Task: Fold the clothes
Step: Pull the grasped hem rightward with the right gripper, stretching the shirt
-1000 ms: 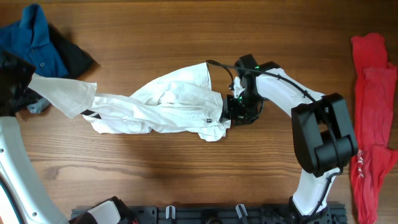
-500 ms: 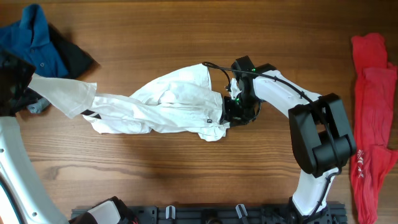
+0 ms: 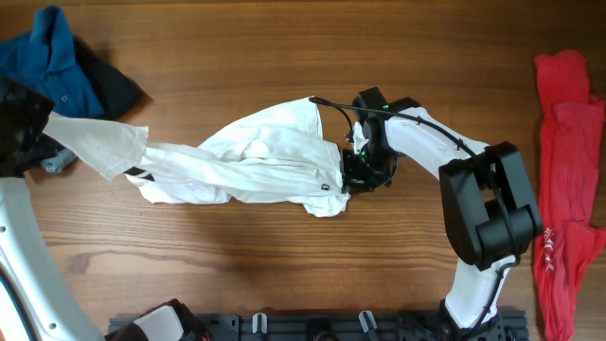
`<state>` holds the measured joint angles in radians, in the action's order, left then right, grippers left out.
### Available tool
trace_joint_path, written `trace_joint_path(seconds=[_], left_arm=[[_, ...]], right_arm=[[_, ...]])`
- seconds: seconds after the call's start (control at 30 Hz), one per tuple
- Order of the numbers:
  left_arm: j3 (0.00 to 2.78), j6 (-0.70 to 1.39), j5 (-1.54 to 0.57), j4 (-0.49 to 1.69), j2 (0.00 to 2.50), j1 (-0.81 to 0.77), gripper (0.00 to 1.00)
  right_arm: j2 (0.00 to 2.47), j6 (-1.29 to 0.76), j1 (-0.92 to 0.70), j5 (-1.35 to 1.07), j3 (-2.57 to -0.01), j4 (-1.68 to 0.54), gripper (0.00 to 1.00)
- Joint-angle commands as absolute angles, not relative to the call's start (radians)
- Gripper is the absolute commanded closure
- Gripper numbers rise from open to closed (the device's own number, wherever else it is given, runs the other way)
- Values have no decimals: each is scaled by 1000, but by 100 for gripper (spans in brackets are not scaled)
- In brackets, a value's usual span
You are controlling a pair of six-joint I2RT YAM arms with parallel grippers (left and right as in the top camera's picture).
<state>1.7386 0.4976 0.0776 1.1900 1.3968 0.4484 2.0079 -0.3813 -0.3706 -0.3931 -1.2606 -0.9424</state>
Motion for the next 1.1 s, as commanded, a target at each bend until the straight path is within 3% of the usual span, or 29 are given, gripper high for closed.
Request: trace_joint_path(seconds=[0.0,0.17,0.6,0.9,1.07], left_arm=[[1748,479,72,1187,1395,456,96],[1748,479,72,1187,1395,456,96],[1748,479,72,1187,1395,456,96],[1748,479,67,1175,1395,456,96],[1748,479,45,1161,1395,456,96]], right_arm=[[1921,-394,-359,-316,-1253,-956,91],[1827,-392,-337,-310,-1259,-976,96],[1682,-207,-327,-367,-1273,-1037,96],[1500,-213,-239,-364,-1573,-1092,96],[1450,-143,-218,-347,-1748,-1229,96]])
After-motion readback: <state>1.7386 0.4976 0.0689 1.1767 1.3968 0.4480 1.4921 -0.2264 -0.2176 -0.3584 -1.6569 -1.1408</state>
